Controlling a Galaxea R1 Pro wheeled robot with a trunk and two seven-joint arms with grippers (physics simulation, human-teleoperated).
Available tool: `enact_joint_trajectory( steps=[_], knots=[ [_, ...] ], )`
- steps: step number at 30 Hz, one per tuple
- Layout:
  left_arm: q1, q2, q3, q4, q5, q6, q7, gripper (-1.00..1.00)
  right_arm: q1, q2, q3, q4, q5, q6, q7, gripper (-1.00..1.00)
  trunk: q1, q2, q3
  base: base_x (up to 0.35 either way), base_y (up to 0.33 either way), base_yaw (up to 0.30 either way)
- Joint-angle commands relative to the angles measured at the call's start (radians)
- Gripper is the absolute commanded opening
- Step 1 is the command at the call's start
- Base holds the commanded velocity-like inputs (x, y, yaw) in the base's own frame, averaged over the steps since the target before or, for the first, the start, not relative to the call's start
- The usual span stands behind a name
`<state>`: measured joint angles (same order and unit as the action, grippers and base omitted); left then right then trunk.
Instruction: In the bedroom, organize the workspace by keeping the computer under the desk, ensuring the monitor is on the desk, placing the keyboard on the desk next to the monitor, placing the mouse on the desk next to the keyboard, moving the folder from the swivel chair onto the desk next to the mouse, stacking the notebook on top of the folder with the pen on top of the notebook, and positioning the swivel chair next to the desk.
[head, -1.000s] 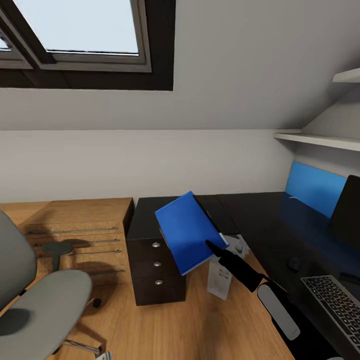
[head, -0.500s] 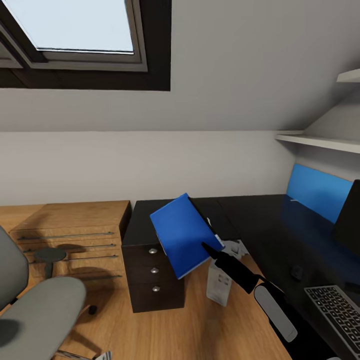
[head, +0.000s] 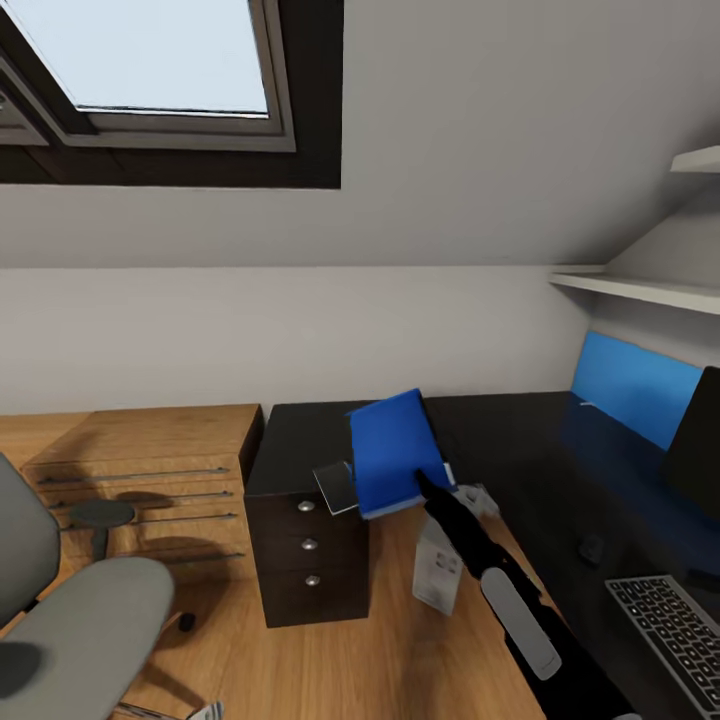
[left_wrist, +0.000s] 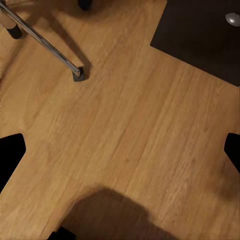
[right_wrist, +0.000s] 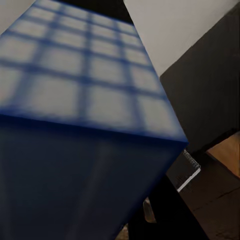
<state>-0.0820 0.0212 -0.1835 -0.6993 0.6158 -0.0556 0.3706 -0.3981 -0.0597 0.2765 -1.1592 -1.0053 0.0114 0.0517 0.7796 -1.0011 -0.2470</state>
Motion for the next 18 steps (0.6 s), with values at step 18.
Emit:
enact_joint_trajectory(
  steps=[18],
  knots=[
    [-0.001, 0.002, -0.008, -0.002, 0.010, -0.006, 0.007, 1.00, -0.001, 0.026, -0.007, -0.010, -0.154, -0.122, -0.079, -1.00, -0.069, 0.125, 0.055, 0.000, 0.000, 0.000]
  ],
)
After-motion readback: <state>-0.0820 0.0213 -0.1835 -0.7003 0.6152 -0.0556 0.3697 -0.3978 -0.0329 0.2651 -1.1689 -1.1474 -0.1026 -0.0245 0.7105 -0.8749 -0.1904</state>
